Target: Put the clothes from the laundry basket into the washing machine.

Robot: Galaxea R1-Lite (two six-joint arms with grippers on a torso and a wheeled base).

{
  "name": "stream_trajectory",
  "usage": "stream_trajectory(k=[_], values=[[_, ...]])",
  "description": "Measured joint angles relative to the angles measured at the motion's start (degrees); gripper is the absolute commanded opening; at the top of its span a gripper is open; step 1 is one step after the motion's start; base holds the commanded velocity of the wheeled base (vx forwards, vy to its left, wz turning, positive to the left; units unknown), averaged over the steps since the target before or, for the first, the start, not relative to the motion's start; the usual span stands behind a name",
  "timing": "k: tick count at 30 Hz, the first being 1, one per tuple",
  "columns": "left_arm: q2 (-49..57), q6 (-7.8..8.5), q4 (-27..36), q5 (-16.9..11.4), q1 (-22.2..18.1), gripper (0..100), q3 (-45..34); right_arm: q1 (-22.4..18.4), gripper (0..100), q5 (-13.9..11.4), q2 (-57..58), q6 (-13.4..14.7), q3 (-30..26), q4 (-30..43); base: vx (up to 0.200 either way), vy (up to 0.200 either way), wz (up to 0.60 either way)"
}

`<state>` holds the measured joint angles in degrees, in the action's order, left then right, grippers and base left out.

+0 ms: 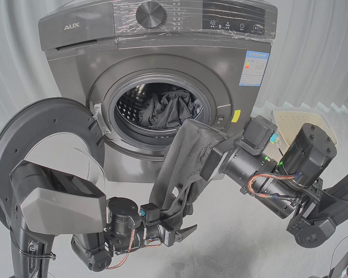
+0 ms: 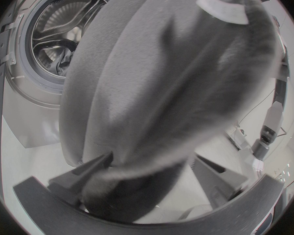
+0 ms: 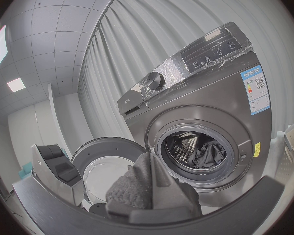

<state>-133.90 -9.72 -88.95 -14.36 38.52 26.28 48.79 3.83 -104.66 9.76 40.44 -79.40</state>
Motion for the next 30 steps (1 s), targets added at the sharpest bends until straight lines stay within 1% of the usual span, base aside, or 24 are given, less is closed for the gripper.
stream_trajectory(k=[2,4,12,18,22,23,25,26,30], values=[[-0.83,0.28,-0.02,1.54,0.00,0,1.13,0.07,0,0.00,-0.05,0.02,0.02,-0.28,0.000,0.000,0.00],[-1.66,0.41,0.00,2.44,0.06,0,2.16,0.11,0,0.05,-0.05,0.06,-0.04,-0.66,0.000,0.000,0.00],[-0.24,0.41,0.02,2.73,-0.07,0,1.13,-0.30,0,0.11,-0.02,0.09,-0.41,-0.63,0.000,0.000,0.00],[6.58,0.41,0.00,2.54,-0.57,0,-3.13,-1.96,0,0.05,0.38,0.27,-1.07,-0.59,0.000,0.000,0.00],[13.40,0.39,0.09,1.94,-1.78,0,-7.07,-3.39,0,-0.50,1.27,0.46,-3.04,-0.66,0.000,0.000,0.00],[15.43,0.39,0.06,1.72,-2.23,0,-8.07,-3.80,0,-0.85,1.62,0.52,-3.91,-0.74,0.000,0.000,0.00],[20.46,0.26,0.11,1.21,-3.72,0,-10.24,-4.91,0,-2.50,2.58,0.79,-6.86,-1.56,0.000,0.000,0.00],[21.33,0.22,0.11,1.06,-4.01,0,-10.54,-5.13,0,-2.88,2.76,0.88,-7.53,-1.73,0.000,0.000,0.00],[28.77,-0.57,0.20,-1.34,-6.80,0,-13.01,-7.12,0,-7.35,4.39,2.19,-14.79,-4.77,0.000,0.000,0.00]])
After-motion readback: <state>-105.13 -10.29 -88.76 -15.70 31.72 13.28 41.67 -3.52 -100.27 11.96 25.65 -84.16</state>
